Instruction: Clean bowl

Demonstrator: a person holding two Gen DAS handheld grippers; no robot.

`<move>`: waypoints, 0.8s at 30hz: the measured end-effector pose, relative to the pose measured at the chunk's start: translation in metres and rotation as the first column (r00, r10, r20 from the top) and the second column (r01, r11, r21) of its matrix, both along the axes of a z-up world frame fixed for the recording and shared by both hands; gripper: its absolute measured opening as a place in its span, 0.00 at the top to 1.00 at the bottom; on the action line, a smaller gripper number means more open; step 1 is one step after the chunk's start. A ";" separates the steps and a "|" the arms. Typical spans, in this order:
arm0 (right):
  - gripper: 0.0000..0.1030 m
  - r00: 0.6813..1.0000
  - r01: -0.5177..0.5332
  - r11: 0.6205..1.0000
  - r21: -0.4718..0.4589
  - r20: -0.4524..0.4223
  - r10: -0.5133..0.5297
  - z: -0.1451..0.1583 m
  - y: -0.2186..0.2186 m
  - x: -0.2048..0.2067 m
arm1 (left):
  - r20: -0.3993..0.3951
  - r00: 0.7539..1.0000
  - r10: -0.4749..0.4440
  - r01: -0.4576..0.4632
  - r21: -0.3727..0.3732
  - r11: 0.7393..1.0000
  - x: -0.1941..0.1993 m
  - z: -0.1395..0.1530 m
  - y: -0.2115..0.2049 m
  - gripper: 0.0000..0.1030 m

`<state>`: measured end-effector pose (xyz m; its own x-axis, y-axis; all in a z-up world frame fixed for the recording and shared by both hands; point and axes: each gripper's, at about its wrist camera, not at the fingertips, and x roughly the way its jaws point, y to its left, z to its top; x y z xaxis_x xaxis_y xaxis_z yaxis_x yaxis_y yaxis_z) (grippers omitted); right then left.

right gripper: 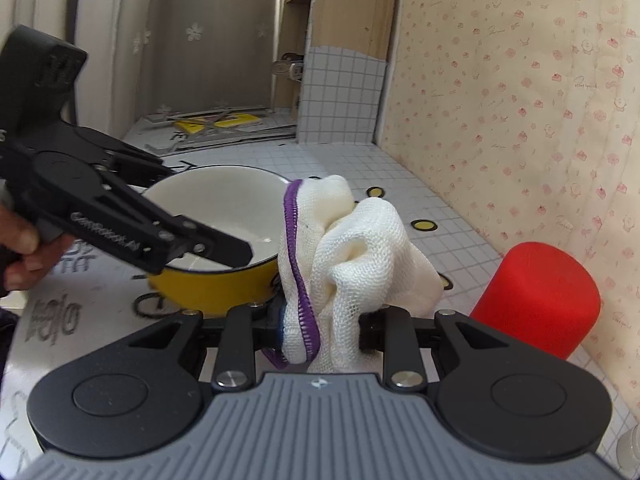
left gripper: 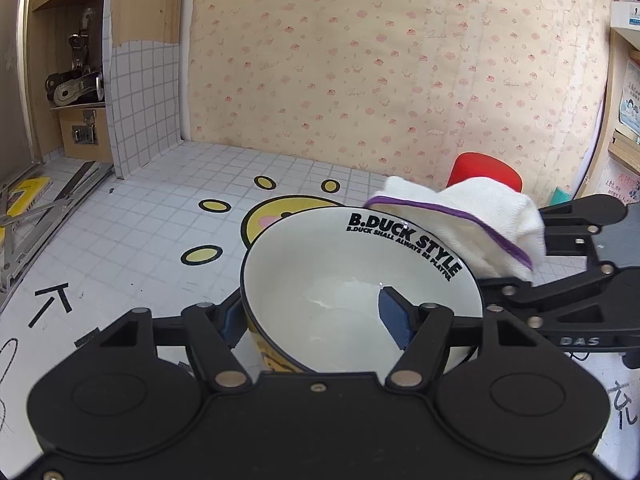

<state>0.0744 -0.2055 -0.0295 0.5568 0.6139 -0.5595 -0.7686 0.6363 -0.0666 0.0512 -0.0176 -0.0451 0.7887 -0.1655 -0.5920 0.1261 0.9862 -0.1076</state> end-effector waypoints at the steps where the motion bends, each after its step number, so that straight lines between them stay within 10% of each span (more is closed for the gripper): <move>1: 0.71 1.000 0.000 1.000 0.002 0.003 0.000 0.001 -0.002 -0.001 | -0.001 1.000 -0.004 0.004 -0.002 1.000 0.000 0.000 0.000 0.33; 18: 0.71 0.991 0.113 0.992 0.057 0.059 -0.116 -0.006 0.006 0.013 | 0.052 0.990 -0.134 0.133 0.033 0.991 0.023 0.008 0.021 0.25; 24: 0.70 0.990 0.101 0.994 0.042 0.097 -0.105 -0.007 0.015 0.014 | -0.022 0.992 -0.121 0.120 -0.031 0.992 0.033 -0.003 0.027 0.60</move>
